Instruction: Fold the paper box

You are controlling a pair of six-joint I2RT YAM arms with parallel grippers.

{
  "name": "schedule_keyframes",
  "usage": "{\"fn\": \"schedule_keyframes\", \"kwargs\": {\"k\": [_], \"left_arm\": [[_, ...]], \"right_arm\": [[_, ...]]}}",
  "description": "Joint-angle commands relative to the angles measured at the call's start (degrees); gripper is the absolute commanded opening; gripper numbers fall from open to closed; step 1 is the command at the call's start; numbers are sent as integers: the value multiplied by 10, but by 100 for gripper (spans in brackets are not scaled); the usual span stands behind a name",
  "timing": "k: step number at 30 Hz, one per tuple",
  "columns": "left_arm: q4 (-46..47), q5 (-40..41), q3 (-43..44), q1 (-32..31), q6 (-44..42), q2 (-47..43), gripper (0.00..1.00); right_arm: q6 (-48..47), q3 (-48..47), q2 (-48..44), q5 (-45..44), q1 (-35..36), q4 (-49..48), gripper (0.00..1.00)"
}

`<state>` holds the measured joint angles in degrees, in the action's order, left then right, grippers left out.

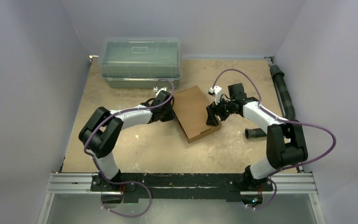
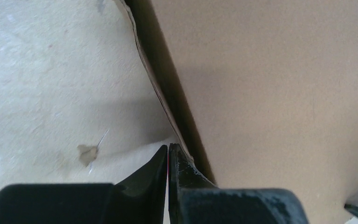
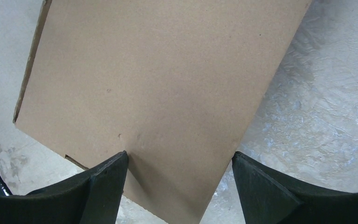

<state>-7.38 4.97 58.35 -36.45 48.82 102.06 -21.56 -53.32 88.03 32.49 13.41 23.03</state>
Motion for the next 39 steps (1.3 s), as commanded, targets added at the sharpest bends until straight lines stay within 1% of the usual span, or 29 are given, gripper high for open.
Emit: {"fn": "schedule_keyframes", "kwargs": {"k": [1, 3, 5, 6, 9, 10, 13, 17, 20, 24, 28, 32, 33, 36, 38, 39], "left_arm": [[-24, 42, -35, -5, -31, -102, 5], [-46, 72, -85, -2, -34, -159, 7], [-55, 84, -130, 8, -38, -211, 14], [-57, 84, -149, 15, -42, -232, 18], [-52, 74, -188, 44, -54, -277, 24], [-43, 63, -197, 55, -57, -284, 24], [-24, 39, -200, 78, -61, -281, 23], [-6, 38, -177, 89, -67, -256, 20], [-1, 41, -153, 98, -73, -234, 18], [23, 42, -149, 105, -77, -220, 16], [51, 21, -156, 121, -79, -220, 16], [100, -30, -168, 150, -85, -230, 17], [109, -43, -170, 160, -88, -232, 17], [135, -75, -173, 187, -85, -225, 16], [146, -85, -168, 201, -76, -210, 14], [150, -90, -164, 204, -72, -201, 12]], "right_arm": [[-13, 6, -5, 10, 12, 3, 83], [-13, 6, -5, 6, 13, 2, 83], [-12, 5, -6, 7, 13, 1, 83], [-12, 5, -6, 8, 13, 1, 83], [-18, 6, -8, 17, 13, 4, 83], [-21, 7, -9, 24, 13, 7, 83], [-32, 8, -14, 47, 12, 16, 83], [-50, 10, -10, 70, 13, 32, 83], [-77, 6, 3, 85, 18, 63, 82], [-89, 0, 2, 96, 21, 71, 82], [-38, -9, -37, 100, 12, 32, 85], [19, -37, -61, 118, -33, -14, 90], [26, -51, -55, 123, -48, -19, 91], [68, -95, -13, 128, -65, -50, 92], [107, -131, 41, 136, -66, -70, 92], [134, -150, 66, 144, -65, -78, 92]]}}
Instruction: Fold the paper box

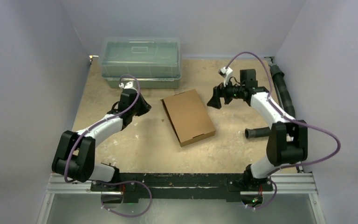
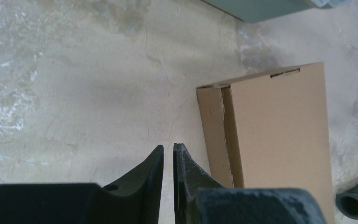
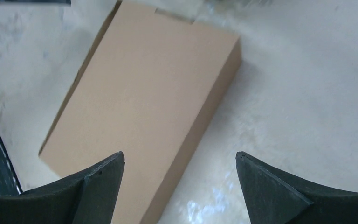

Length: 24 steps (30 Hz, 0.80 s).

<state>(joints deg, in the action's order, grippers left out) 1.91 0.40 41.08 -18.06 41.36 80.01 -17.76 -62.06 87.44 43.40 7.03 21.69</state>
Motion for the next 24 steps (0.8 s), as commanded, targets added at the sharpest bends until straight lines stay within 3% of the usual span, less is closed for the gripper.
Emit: {"fn": "schedule_keyframes", "kwargs": {"k": [1, 7, 13, 19, 24], "left_arm": [[61, -48, 13, 23, 6, 29, 9], [81, -47, 32, 23, 12, 86, 3], [102, -76, 22, 23, 14, 114, 2], [109, -99, 8, 23, 4, 114, 2], [93, -89, -5, 23, 2, 96, 2]], "right_arm": [[121, -81, 99, 46, 3, -75, 91], [223, -180, 221, 40, 20, -123, 90], [257, -227, 306, 65, 23, -114, 87], [270, -214, 331, 108, 31, -119, 79], [254, -166, 317, 120, 37, -119, 67]]}}
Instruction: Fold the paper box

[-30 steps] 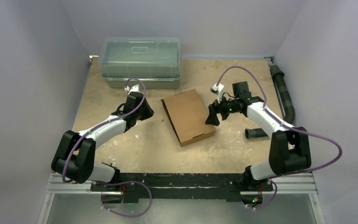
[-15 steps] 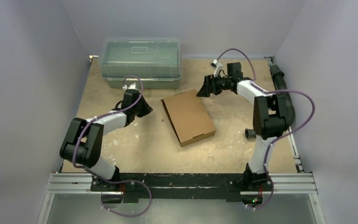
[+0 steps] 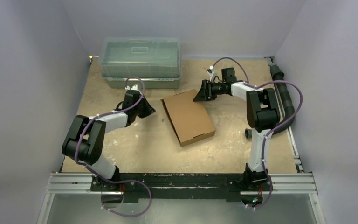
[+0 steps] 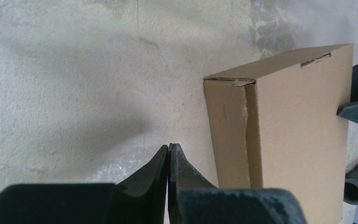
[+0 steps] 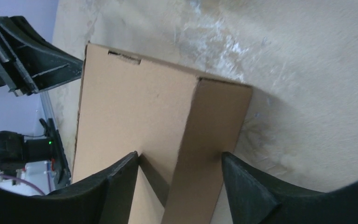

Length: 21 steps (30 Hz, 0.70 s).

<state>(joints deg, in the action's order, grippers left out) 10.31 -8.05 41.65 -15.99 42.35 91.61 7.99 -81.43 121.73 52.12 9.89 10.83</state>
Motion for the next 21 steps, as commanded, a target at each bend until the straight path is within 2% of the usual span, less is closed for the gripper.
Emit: {"fn": "schedule_keyframes", "kwargs": {"k": [1, 6, 12, 14, 16, 21], "left_arm": [[-2, 3, -11, 3, -8, -26, 1], [-64, 47, -19, 3, 9, -50, 0], [-143, 101, -25, 3, 29, -71, 0], [-138, 91, -16, 1, 28, -57, 0], [-133, 62, 17, -11, 31, -23, 0], [-164, 54, 187, -96, 26, 96, 0]], "right_arm": [[-14, 35, -29, 32, 10, -4, 63], [-52, 78, -57, 27, 21, 15, 52], [-54, 95, -77, 21, 34, 6, 52], [-55, 96, -78, 18, 39, 6, 52], [-59, 97, -78, 12, 47, 7, 52], [-64, 98, -77, 6, 58, 7, 52]]}}
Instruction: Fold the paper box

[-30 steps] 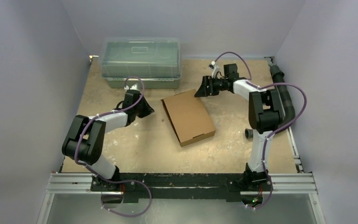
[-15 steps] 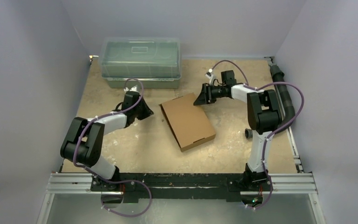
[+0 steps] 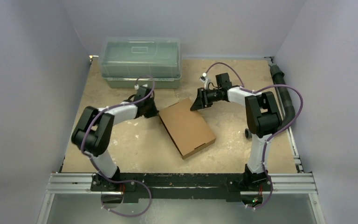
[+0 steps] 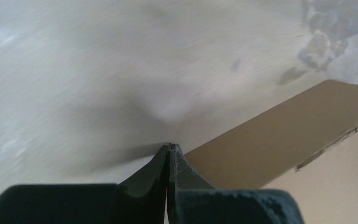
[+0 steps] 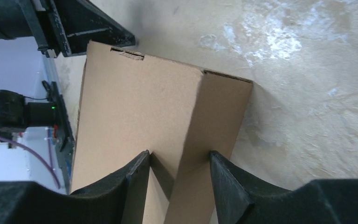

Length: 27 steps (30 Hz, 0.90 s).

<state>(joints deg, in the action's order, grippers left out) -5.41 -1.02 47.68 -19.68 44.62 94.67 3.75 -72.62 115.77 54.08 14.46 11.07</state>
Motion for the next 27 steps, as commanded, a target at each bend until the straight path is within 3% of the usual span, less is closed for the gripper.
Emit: {"fn": "schedule_keyframes", "kwargs": {"k": [1, 5, 13, 18, 22, 27], "left_arm": [[-14, -17, 154, -72, 5, 81, 0], [-48, 31, 182, -95, 3, 89, 0], [-83, 105, 56, -60, -20, -65, 1], [-97, 72, -10, -33, -35, -193, 27], [-68, -20, -80, -30, -19, -275, 43], [129, -166, -222, -31, 82, -372, 64]], "right_arm": [[-24, 10, -17, -15, 13, 6, 52], [-29, 10, -19, -20, 12, 9, 54], [-52, -2, -28, -18, 7, 21, 69], [-70, -5, -54, -17, -2, 33, 79], [-106, -10, -81, -18, -7, 59, 84], [-179, 0, -130, -46, -8, 98, 87]]}}
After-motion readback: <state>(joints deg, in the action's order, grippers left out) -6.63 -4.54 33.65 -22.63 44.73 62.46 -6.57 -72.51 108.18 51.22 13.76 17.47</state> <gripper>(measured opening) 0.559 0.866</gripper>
